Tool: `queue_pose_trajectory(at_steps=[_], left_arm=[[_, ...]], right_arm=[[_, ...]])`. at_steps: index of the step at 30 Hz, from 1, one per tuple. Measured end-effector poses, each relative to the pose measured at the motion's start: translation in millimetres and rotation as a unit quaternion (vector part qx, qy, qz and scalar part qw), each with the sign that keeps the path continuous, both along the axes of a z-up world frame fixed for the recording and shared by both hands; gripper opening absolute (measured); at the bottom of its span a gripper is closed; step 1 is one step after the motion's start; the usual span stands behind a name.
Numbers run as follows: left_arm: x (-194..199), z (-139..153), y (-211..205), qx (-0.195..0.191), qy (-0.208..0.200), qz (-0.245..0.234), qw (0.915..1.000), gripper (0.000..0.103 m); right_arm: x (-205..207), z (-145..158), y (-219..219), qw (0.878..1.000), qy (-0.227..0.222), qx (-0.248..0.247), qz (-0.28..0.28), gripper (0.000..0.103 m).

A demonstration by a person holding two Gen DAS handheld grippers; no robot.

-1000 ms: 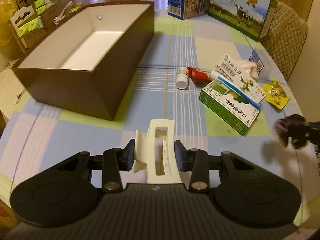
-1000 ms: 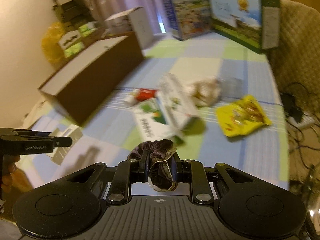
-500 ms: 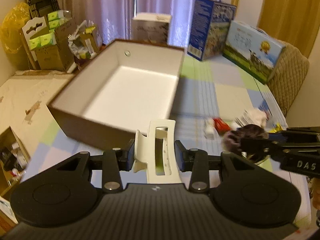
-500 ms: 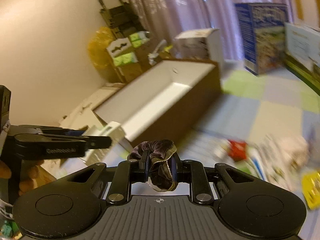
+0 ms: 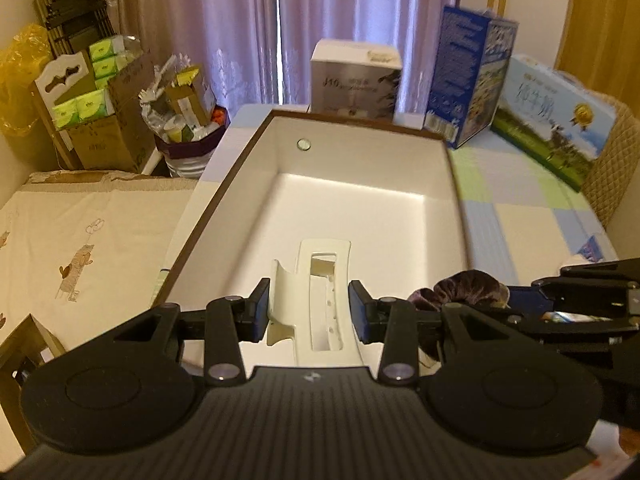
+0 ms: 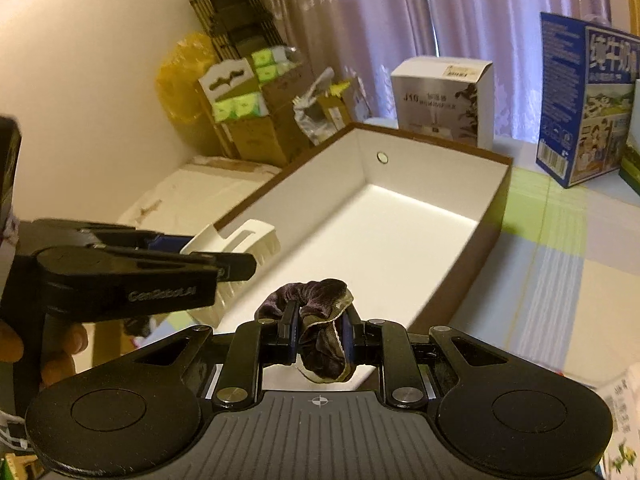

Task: Organize objects
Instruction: 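Carry the clip and scrunchie with both grippers over the open box, then open the left gripper to drop the clip while the right gripper drops the scrunchie into the box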

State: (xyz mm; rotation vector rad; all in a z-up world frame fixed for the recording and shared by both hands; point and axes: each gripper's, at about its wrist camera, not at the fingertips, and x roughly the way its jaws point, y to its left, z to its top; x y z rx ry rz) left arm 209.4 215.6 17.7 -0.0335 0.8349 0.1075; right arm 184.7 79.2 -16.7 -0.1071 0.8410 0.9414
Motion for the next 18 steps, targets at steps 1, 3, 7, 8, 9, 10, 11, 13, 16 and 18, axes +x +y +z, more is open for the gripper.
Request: queue_pose_trajectory(at_steps=[1,3,7,8,9,10,11,13,16,18], left_arm=[[7,-4,5,-0.001,0.006,0.000,1.0000,0.035],[22,-16,13,-0.004,0.021,-0.005,0.9998,0.035],[43,-38,23,-0.005,0.049,-0.015,0.9986,0.035],[47,-43,24,-0.006,0.056,-0.018,0.9982,0.035],[50,-50,26,-0.008,0.066,-0.018,0.9976,0.035],[53,-54,28,-0.011,0.072,-0.019,0.9971,0.035],[55,-58,29,-0.013,0.077,-0.021,0.9967,0.035],[58,-65,32,-0.015,0.087,-0.026,0.9958,0.035],[61,-71,35,-0.019,0.096,-0.032,0.9947,0.035],[63,-72,36,-0.023,0.100,-0.037,0.9941,0.035]], right_arm=[[3,-5,8,1.000,0.001,-0.009,0.000,0.018],[9,-14,22,0.999,0.007,-0.034,-0.005,0.018],[19,-31,38,0.998,0.020,-0.058,-0.010,0.018],[21,-34,42,0.998,0.021,-0.064,-0.010,0.018],[21,-37,44,0.997,0.023,-0.071,-0.011,0.018],[22,-39,45,0.997,0.025,-0.075,-0.011,0.018],[23,-41,46,0.996,0.026,-0.079,-0.010,0.018],[26,-45,48,0.996,0.028,-0.085,-0.011,0.018],[29,-49,51,0.995,0.029,-0.092,-0.014,0.018],[29,-49,53,0.995,0.029,-0.095,-0.018,0.018]])
